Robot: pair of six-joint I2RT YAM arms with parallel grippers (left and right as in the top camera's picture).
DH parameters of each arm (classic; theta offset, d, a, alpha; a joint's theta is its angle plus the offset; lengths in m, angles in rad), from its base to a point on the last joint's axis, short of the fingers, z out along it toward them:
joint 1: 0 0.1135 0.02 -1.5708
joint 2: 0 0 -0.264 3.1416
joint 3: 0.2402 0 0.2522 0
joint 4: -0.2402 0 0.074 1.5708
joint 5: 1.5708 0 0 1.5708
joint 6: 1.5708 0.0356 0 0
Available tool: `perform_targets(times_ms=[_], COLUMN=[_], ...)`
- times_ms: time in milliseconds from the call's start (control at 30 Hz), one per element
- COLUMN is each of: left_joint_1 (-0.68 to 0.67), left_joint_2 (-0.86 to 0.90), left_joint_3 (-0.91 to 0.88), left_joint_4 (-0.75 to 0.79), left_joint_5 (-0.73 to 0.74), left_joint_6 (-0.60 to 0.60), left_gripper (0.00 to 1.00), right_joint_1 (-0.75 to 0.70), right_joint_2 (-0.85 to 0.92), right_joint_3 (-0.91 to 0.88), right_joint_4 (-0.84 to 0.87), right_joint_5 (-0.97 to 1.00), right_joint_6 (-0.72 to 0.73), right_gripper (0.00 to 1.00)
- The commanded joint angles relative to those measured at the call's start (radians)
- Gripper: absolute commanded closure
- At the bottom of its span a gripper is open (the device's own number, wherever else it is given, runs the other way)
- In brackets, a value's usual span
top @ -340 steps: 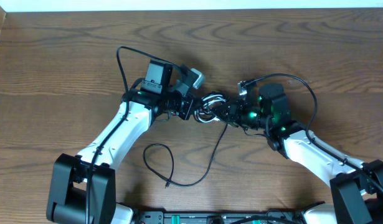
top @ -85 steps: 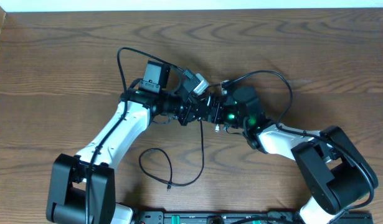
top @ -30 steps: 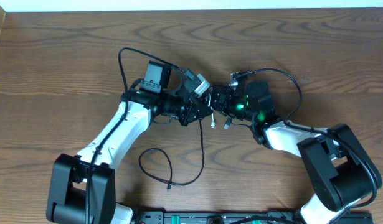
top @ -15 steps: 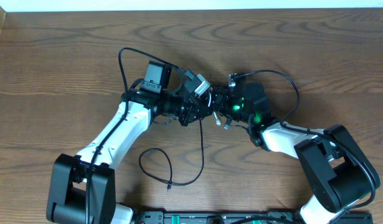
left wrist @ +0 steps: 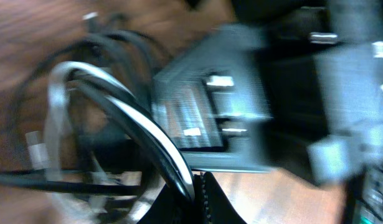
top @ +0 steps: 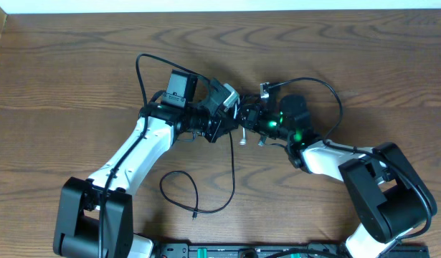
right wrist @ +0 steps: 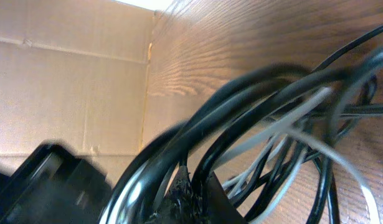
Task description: Untangle cables
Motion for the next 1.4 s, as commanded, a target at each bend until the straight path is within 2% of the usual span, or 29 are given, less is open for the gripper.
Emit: perform_targets(times_ms=[0, 400, 933, 1167, 1367], left_joint_1=[-0.003, -0.003, -0.003, -0.004, -0.004], left_joint_2=[-0.003, -0.003, -0.003, -0.003, -0.003], left_joint_3=[0.005, 0.005, 0.005, 0.005, 0.005], left_joint_4=[0.015, 0.014, 0.014, 0.014, 0.014], left_joint_5=[-0.194, -0.217, -0.216, -0.216, -0.216], left_joint_6=[-0.113, -0.117, -0.117, -0.117, -0.117], left_gripper=[0.93, 0.93, 0.93, 0.92, 0.93], right_joint_1=[-0.039, -0.211, -0.513, -0.57, -0.628], right_joint_2=[-0.041, -0.057, -0.057, -0.056, -0.056], right_joint_3=[0.011, 0.011, 0.011, 0.011, 0.011], right_joint_4=[-0.002, -0.055, -0.066, -0.151, -0.36], right_joint_5=[-0.169, -0.555, -0.856, -0.865, -0.864], right_joint_6=[-0.04, -0.093, -0.135, -0.249, -0.448], right_gripper=[0.99, 0.99, 0.99, 0.99, 0.99])
